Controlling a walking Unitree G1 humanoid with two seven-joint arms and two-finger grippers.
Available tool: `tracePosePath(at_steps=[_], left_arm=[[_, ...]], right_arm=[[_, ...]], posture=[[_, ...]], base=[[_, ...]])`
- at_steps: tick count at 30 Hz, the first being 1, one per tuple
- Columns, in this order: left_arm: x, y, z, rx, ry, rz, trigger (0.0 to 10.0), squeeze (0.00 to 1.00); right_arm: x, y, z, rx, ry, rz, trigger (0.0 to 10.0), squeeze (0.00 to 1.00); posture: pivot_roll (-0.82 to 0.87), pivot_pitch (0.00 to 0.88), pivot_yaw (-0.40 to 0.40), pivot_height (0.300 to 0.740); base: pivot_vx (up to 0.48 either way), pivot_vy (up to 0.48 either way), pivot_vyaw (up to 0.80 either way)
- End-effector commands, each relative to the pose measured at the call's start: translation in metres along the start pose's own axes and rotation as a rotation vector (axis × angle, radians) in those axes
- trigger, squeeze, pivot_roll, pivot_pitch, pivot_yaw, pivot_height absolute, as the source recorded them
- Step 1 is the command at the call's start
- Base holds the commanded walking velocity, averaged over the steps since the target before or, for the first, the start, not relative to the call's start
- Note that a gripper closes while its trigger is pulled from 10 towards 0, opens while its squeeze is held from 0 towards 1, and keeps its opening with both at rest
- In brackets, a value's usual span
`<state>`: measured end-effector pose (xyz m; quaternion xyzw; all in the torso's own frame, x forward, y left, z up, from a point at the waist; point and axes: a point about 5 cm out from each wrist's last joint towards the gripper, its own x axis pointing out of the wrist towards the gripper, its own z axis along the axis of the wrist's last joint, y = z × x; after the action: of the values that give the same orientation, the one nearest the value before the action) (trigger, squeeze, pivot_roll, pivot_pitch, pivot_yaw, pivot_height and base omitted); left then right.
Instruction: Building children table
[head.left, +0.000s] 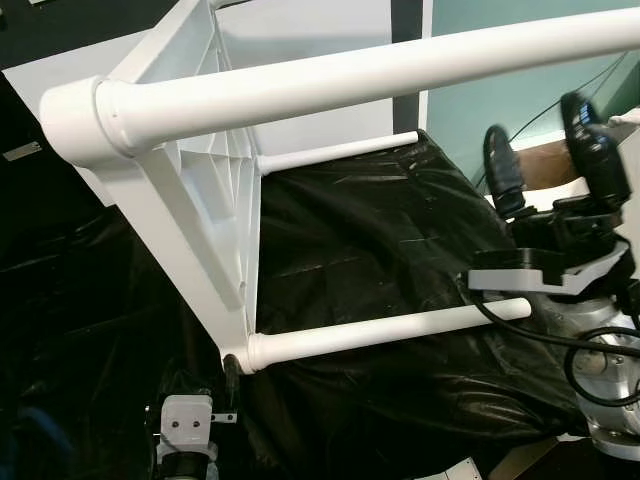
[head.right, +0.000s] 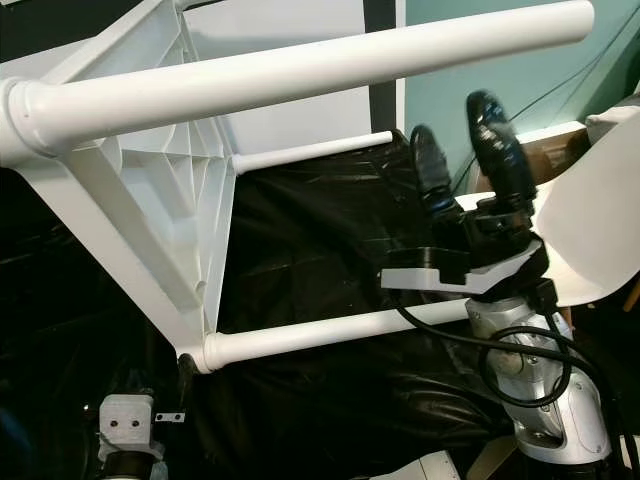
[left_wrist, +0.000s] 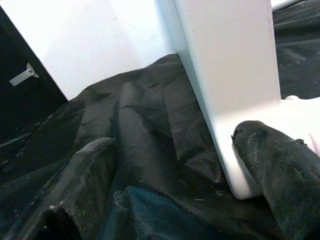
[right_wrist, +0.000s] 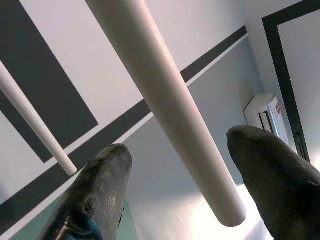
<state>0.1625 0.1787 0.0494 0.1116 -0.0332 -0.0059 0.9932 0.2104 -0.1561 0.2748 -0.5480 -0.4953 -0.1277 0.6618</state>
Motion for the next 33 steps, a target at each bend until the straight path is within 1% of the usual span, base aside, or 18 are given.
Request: tracePosePath(at_steps=[1, 3, 4, 6, 8, 10, 11, 12, 13, 15, 16, 17, 20, 21, 24, 29, 32, 33], left_arm=[[-0.003, -0.004, -0.010, 0.014, 0.060, -0.034, 10.0, 0.00], [-0.003, -0.007, -0.010, 0.013, 0.057, -0.041, 10.0, 0.00], [-0.003, -0.007, -0.010, 0.013, 0.057, -0.041, 10.0, 0.00], [-0.003, -0.010, -0.011, 0.012, 0.054, -0.041, 10.0, 0.00], [-0.003, -0.010, -0.011, 0.012, 0.054, -0.041, 10.0, 0.00], [-0.004, -0.011, -0.012, 0.013, 0.053, -0.033, 10.0, 0.00], [-0.004, -0.011, -0.012, 0.013, 0.053, -0.033, 10.0, 0.00], [-0.005, -0.012, -0.013, 0.014, 0.055, -0.027, 10.0, 0.00], [-0.005, -0.012, -0.013, 0.014, 0.055, -0.027, 10.0, 0.00], [-0.005, -0.012, -0.014, 0.015, 0.058, -0.019, 10.0, 0.00], [-0.005, -0.012, -0.014, 0.015, 0.058, -0.019, 10.0, 0.00], [-0.005, -0.013, -0.015, 0.014, 0.061, -0.017, 10.0, 0.00], [-0.005, -0.014, -0.017, 0.012, 0.065, -0.016, 10.0, 0.00], [-0.006, -0.014, -0.019, 0.011, 0.070, -0.014, 10.0, 0.00], [-0.010, -0.016, -0.024, 0.012, 0.085, -0.010, 10.0, 0.00], [-0.015, -0.017, -0.028, 0.014, 0.098, -0.007, 10.0, 0.00], [-0.019, -0.018, -0.031, 0.019, 0.105, -0.008, 10.0, 0.00], [-0.019, -0.018, -0.031, 0.019, 0.105, -0.008, 10.0, 0.00]], right_arm=[[0.005, -0.004, 0.003, 0.003, -0.020, -0.023, 10.0, 0.00], [0.012, -0.004, -0.001, -0.004, -0.009, -0.024, 10.0, 0.00], [0.012, -0.004, -0.001, -0.004, -0.009, -0.024, 10.0, 0.00], [0.019, 0.002, -0.005, 0.012, -0.009, 0.024, 10.0, 0.00], [0.019, 0.002, -0.005, 0.012, -0.009, 0.024, 10.0, 0.00], [0.029, 0.010, -0.006, 0.044, -0.007, 0.075, 10.0, 0.00], [0.029, 0.010, -0.006, 0.044, -0.007, 0.075, 10.0, 0.00], [0.036, 0.013, -0.007, 0.060, 0.001, 0.090, 10.0, 0.00], [0.036, 0.013, -0.007, 0.060, 0.001, 0.090, 10.0, 0.00], [0.045, 0.018, -0.008, 0.084, 0.018, 0.113, 10.0, 0.00], [0.045, 0.018, -0.008, 0.084, 0.018, 0.113, 10.0, 0.00], [0.050, 0.021, -0.007, 0.089, 0.011, 0.121, 10.0, 0.00], [0.055, 0.022, -0.004, 0.096, -0.005, 0.124, 10.0, 0.00], [0.059, 0.023, -0.001, 0.095, -0.031, 0.124, 10.0, 0.00], [0.063, 0.022, 0.004, 0.097, -0.063, 0.126, 10.0, 0.00], [0.061, 0.022, 0.003, 0.105, -0.056, 0.149, 10.0, 0.00], [0.051, 0.024, -0.007, 0.161, 0.068, 0.200, 10.0, 0.00], [0.051, 0.024, -0.007, 0.161, 0.068, 0.200, 10.0, 0.00]], posture=[[-0.12, 0.000, 0.146, 0.740], [-0.12, 0.000, 0.138, 0.740], [-0.12, 0.000, 0.138, 0.740], [-0.12, 0.000, 0.131, 0.740], [-0.12, 0.000, 0.131, 0.740], [-0.11, 0.000, 0.122, 0.740], [-0.11, 0.000, 0.122, 0.740], [-0.11, 0.000, 0.117, 0.740], [-0.11, 0.000, 0.117, 0.740], [-0.11, 0.000, 0.113, 0.740], [-0.11, 0.000, 0.113, 0.740], [-0.11, 0.000, 0.109, 0.740], [-0.10, 0.000, 0.104, 0.740], [-0.10, 0.000, 0.098, 0.740], [-0.10, 0.000, 0.094, 0.740], [-0.10, 0.001, 0.089, 0.740], [-0.10, 0.005, 0.088, 0.740], [-0.10, 0.005, 0.088, 0.740]], base=[[0.000, 0.000, 0.00], [0.000, 0.000, 0.00], [0.000, 0.000, 0.00], [0.000, 0.000, 0.00], [0.000, 0.000, 0.00], [0.000, 0.000, 0.00], [0.000, 0.000, 0.00], [0.000, 0.000, 0.00], [0.000, 0.000, 0.00], [0.000, 0.000, 0.00], [0.000, 0.000, 0.00], [0.000, 0.000, 0.00], [0.000, 0.000, 0.00], [0.000, 0.000, 0.00], [0.000, 0.000, 0.00], [0.000, 0.000, 0.00], [0.000, 0.000, 0.00], [0.000, 0.000, 0.00]])
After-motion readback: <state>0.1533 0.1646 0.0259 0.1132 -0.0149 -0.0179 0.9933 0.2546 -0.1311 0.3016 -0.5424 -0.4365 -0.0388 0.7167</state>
